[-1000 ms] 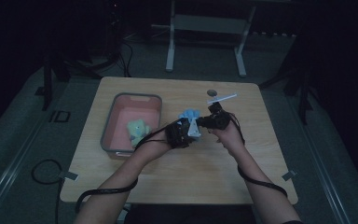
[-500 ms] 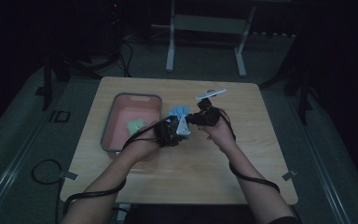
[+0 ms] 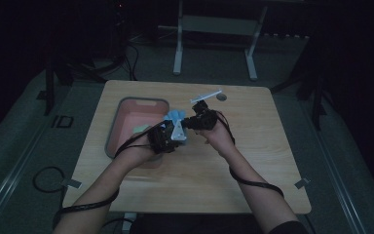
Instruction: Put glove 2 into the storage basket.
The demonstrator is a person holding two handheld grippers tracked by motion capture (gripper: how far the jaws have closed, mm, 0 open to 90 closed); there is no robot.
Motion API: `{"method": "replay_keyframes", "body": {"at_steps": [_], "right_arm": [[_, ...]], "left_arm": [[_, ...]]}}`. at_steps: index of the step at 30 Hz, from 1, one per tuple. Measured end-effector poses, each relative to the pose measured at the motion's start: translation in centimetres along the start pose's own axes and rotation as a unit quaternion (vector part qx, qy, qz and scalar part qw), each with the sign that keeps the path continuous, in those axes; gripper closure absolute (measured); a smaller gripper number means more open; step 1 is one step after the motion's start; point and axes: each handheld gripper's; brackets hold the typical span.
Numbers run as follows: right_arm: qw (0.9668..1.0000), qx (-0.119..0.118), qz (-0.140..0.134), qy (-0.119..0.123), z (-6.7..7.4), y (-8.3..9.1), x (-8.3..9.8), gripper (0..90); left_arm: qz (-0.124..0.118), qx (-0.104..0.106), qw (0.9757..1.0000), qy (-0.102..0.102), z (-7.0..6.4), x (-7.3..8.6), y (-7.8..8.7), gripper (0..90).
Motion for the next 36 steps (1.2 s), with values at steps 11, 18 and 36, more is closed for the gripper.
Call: {"method": "replay_keyframes", "body": {"at_steps": [11, 18, 36], "right_arm": [[0.9999, -0.007, 0.006, 0.011, 1.6, -1.8, -0.9, 80.4], [0.9997, -0.013, 0.013, 0.016, 2.6, -3.1, -1.3, 80.5], [0.9986, -0.03, 0.03, 0.031, 5.1, -6.2, -2.3, 80.6]], "left_arm": [[0.006, -0.004, 0.9999, 0.015, 0.1, 2.0, 1.0, 76.8], [0.013, -0.004, 0.9996, 0.025, 0.0, 3.4, 1.6, 76.8], [0.031, -0.003, 0.9986, 0.044, -0.1, 6.5, 3.1, 76.8]]}}
Point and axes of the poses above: each handheld gripper's, and its own axes: y roughly backward along the jaws, x roughly out of its underside, z roughly to its left, and after that the axes turned 13 degrees about -y, right-handed
